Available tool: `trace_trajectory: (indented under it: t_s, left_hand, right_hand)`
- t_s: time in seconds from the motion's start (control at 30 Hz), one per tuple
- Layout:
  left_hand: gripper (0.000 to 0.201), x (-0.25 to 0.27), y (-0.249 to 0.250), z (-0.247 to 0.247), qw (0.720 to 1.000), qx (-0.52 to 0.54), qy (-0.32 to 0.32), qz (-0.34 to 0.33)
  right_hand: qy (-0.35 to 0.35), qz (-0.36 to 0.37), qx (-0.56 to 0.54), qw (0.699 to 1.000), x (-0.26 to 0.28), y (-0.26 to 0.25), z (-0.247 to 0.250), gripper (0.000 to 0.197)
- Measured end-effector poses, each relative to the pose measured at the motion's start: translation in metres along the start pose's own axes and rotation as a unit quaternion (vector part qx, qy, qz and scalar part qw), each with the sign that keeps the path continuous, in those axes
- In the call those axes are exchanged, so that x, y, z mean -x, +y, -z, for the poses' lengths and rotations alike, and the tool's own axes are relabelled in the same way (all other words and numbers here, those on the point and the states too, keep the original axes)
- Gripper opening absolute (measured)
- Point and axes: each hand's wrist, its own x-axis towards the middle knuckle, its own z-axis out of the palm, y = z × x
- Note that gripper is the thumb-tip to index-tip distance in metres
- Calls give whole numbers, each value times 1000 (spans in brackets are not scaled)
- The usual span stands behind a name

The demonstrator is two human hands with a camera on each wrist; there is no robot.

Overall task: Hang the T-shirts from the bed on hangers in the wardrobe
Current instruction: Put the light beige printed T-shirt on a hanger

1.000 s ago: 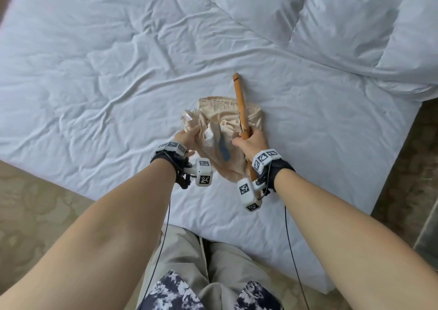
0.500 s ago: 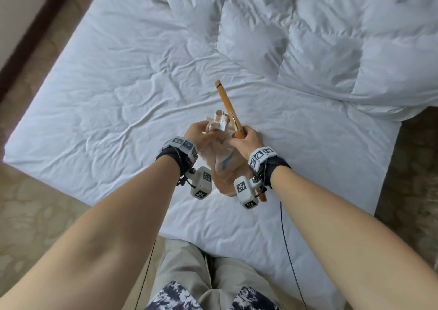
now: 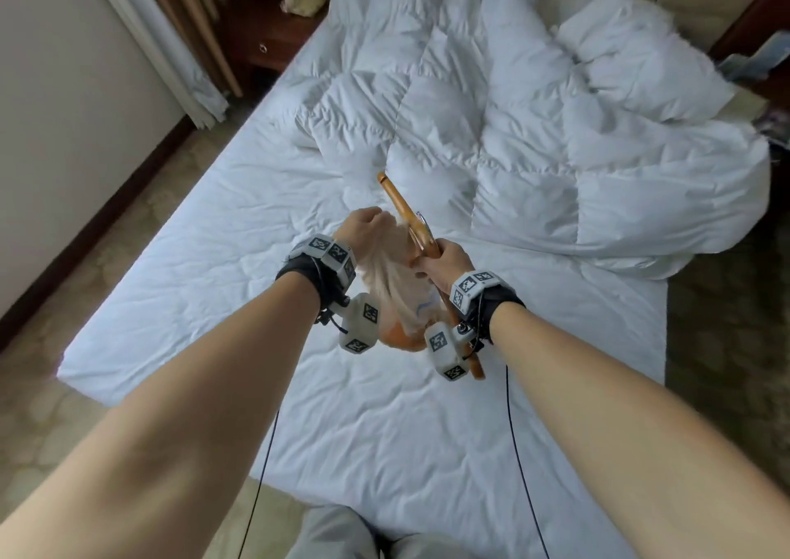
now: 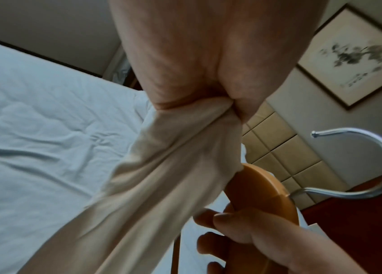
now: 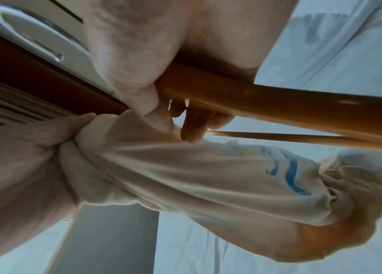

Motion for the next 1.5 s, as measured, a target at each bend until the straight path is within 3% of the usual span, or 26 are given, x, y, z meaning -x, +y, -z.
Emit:
trace_trajectory:
  t_s: [0.2,0.4,0.53,0.63,0.7,0.87,0.93,1.0,1.07,1.13,1.23,1.3,1.4,1.5]
  left_hand:
    - [20,15,50,36,999,22,7,-40]
    - [23,33,92,79,987,160,-3,-21]
    - [33,39,115,112,967,252,-28,-32]
    - [28,47,128,138,956,285,-50,-46]
    - [26,50,134,156,954,296,-25,-49]
    - [29,43,138,203,972,194,106,-85]
    - [35,49,141,218,967,170,164,-95]
    - [36,47,135,228,965,145,197,-98]
    - [32,46,125,233,973,113,184,-84]
    - [30,51,114,236,984,105,118,-85]
    - [55,67,101,235,988,90,3,-128]
    - [52,72,95,232,987,19,-23,-157]
    - [32,68,84,225,979,-98,14,-177]
    - [22,67,74,219,971,-145,83,-172]
  right_hand:
    - [9,48,-3,999,19,-53,17,15]
    - [13,102,20,994,37,-99,25,44]
    - [-5,146,7,989,52,-135,25,38]
    - [-17,159,-4,987,62,-165,18,38]
    - [-17,166,-7,986,69,-182,12,27]
    - [22,161,-45,986,83,-215,6,15]
    - [53,172,-43,983,89,-226,8,9]
    - [72,184,-51,979,96,-237,11,16]
    - [66,203,-76,974,107,-248,11,24]
    - [55,226,-67,970,120,-257,9,28]
    - [65,221,-42,972,131,-264,1,29]
    - [63,208,-31,975,135,-265,-6,35]
    - [49,205,-36,977,139,-259,-15,55]
    - [72,193,-34,978,137,-252,-21,35]
